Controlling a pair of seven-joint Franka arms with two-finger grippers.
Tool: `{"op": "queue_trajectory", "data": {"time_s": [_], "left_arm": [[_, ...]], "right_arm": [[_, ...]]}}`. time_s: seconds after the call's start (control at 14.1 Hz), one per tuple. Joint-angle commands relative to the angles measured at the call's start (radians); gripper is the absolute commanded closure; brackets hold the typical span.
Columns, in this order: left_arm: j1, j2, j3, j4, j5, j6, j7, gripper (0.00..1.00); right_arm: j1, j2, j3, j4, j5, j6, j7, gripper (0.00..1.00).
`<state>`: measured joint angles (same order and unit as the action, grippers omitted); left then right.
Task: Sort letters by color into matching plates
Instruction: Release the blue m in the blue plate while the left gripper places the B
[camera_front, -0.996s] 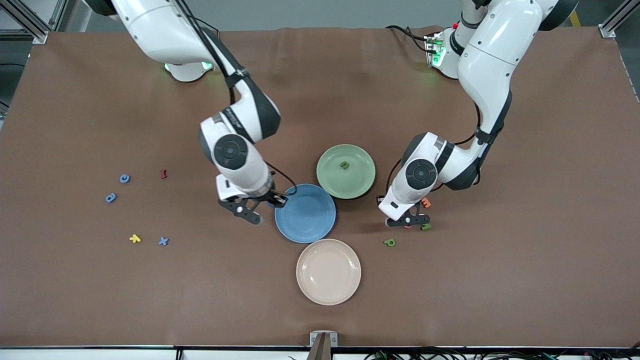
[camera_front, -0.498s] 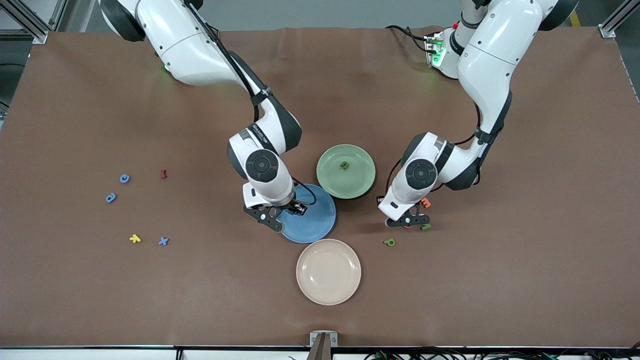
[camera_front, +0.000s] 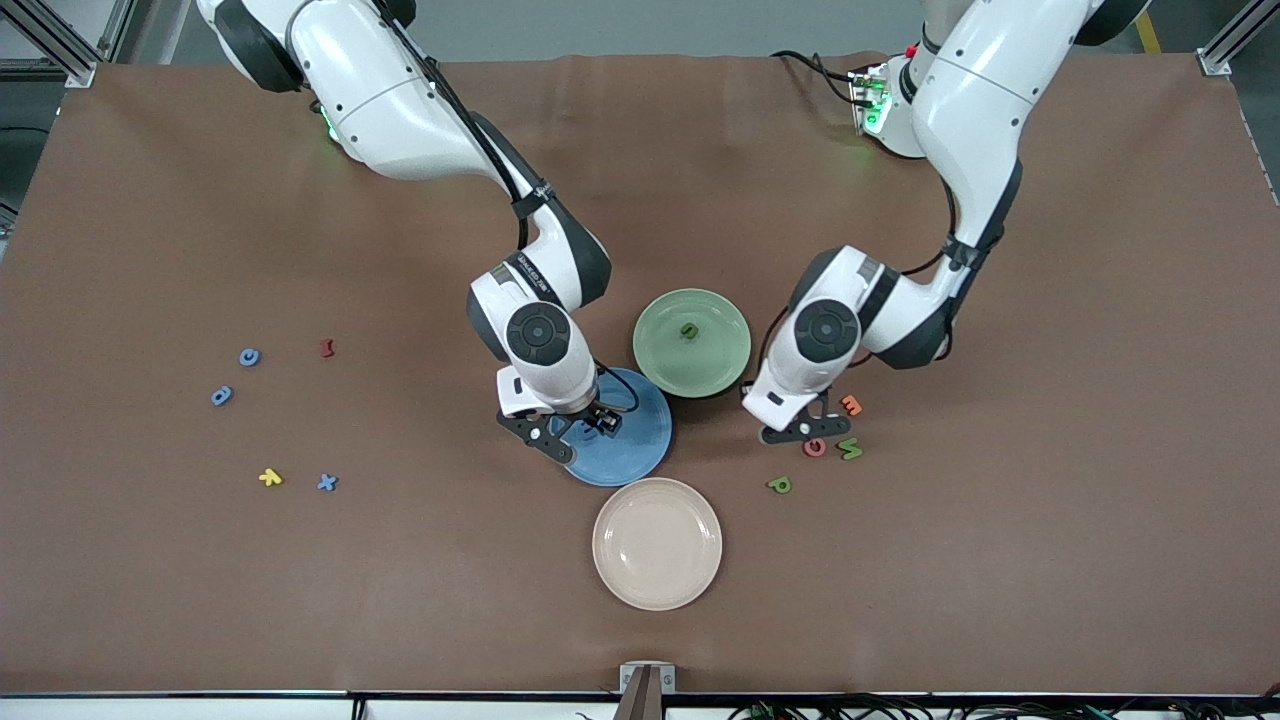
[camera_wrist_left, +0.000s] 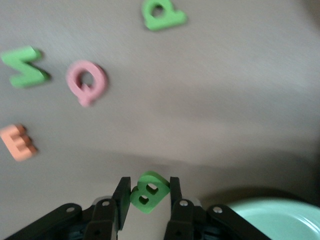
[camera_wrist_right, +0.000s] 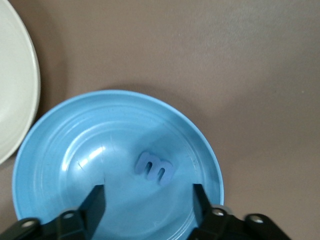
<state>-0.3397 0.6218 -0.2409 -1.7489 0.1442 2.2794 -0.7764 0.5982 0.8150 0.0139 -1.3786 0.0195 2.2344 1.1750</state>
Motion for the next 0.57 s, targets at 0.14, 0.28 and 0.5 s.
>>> {"op": "queue_trajectory", "data": {"time_s": [0.14, 0.28, 0.5], "left_arm": [[-0.03, -0.031, -0.081, -0.04, 0.023, -0.017, -0.155, 0.75], [-0.064, -0.034, -0.081, -0.055, 0.023, -0.017, -0.185, 0.75], [-0.093, -0.034, -0.081, -0.07, 0.023, -0.017, -0.221, 0.74]], "right_arm": [[-0.092, -0.057, 0.003, 0.001, -0.007, -0.103, -0.162, 0.0], [-0.15, -0.112, 0.001, -0.046, -0.007, -0.154, -0.295, 0.0], [-0.282, -0.252, 0.001, -0.274, -0.009, -0.073, -0.547, 0.0]]}}
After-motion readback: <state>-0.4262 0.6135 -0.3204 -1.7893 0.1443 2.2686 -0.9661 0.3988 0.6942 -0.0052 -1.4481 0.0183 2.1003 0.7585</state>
